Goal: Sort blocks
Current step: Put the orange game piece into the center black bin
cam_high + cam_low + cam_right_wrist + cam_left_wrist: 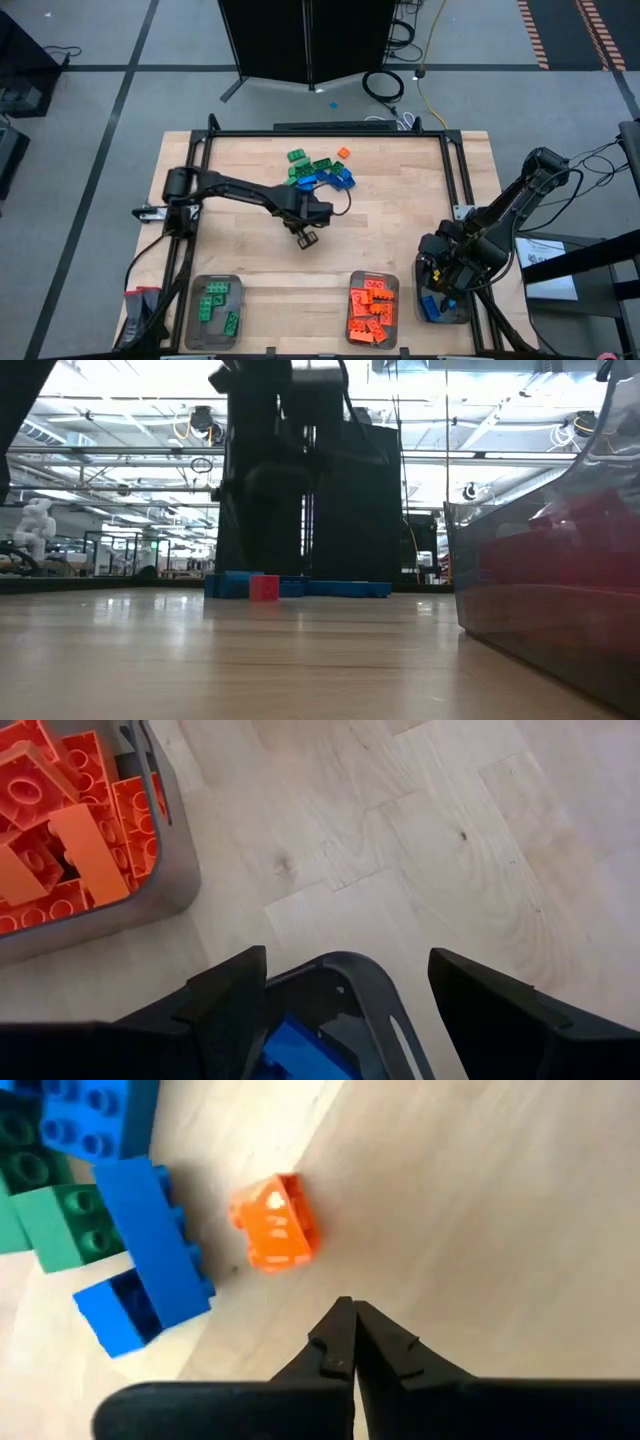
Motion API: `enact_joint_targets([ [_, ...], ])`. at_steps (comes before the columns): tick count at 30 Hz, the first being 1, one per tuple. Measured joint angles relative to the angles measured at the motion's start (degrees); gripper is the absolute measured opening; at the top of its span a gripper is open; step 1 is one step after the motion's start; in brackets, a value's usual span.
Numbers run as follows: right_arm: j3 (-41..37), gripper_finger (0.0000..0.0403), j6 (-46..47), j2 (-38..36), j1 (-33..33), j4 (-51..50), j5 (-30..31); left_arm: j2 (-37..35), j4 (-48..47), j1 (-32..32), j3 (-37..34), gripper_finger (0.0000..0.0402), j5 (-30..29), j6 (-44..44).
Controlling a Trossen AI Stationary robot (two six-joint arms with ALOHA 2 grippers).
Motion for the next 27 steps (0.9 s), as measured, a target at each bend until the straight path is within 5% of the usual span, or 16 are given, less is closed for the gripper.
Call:
enact_joint_targets([
  [12, 0.0, 0.0274, -0.2, 0.0, 0.0, 0.0, 1.6, -6.5, 3.1, 2.2, 0.1, 0.0022, 0.2, -4.2],
  [27, 0.0, 0.0274, 0.0, 0.0, 0.0, 0.0, 1.2, -2.7, 6.0, 3.9, 0.2, 0.0198, 1.5, -11.7],
])
